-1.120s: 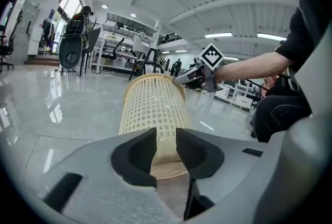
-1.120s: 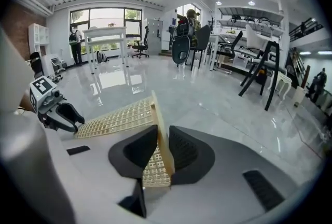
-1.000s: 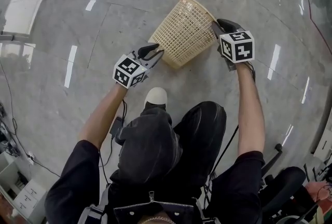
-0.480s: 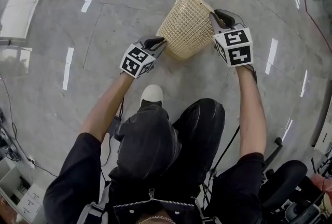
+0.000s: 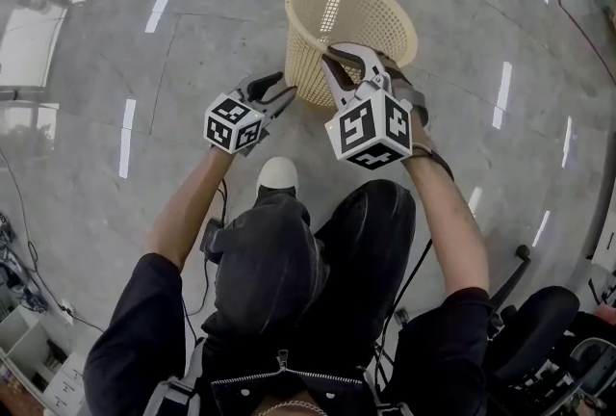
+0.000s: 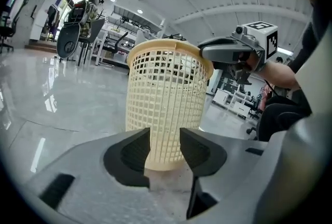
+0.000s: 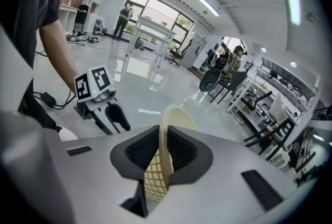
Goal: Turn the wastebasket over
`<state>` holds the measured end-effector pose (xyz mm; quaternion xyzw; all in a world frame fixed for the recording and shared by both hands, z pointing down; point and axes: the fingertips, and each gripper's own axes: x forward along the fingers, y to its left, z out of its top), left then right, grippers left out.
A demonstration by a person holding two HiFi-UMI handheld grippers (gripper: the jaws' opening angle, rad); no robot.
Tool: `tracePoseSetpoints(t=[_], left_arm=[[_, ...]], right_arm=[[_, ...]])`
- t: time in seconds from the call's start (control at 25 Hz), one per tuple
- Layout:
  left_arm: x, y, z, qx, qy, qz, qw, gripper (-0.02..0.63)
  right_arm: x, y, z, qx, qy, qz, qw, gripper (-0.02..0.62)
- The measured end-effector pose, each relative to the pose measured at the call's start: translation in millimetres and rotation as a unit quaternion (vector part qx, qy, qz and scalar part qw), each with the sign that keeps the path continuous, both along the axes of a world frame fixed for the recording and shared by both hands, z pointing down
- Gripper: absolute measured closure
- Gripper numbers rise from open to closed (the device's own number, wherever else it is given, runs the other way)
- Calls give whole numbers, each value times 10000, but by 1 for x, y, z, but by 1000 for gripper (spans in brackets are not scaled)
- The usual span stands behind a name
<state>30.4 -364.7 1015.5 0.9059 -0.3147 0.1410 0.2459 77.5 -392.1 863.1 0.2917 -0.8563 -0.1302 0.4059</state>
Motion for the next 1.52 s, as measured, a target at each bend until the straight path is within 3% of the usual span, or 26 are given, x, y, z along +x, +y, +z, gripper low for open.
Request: tracePoseSetpoints(t=[0.2, 0.32, 0.52, 0.76, 1.2, 1.36, 1.52], left_arm=[[-37, 15, -24, 265, -5, -216, 9994, 439], [-45, 23, -40, 459, -4, -184, 9988, 439], [-49, 32, -50, 600, 13, -166, 9981, 439], [-47, 35, -51, 624, 50, -140, 9979, 439], [-57, 40, -69, 701, 175, -274, 9970, 439], [-74, 43, -78, 788, 90, -600, 9950, 435], [-80, 37, -106, 1134, 24, -693, 9911, 434]], right_arm=[[-39, 44, 21, -313, 325, -779, 9959, 544], [-51, 59, 34, -520, 468, -1017, 9924, 541], [-55, 75, 67, -1221, 357, -977, 9871, 540], [-56, 74, 77, -1294, 222, -797, 9881, 540], [-78, 89, 74, -2016, -121, -533, 9779, 538], [-83, 89, 53, -2032, -886, -415, 9742, 530], [-63, 60, 23, -1812, -1719, 353, 9677, 503]])
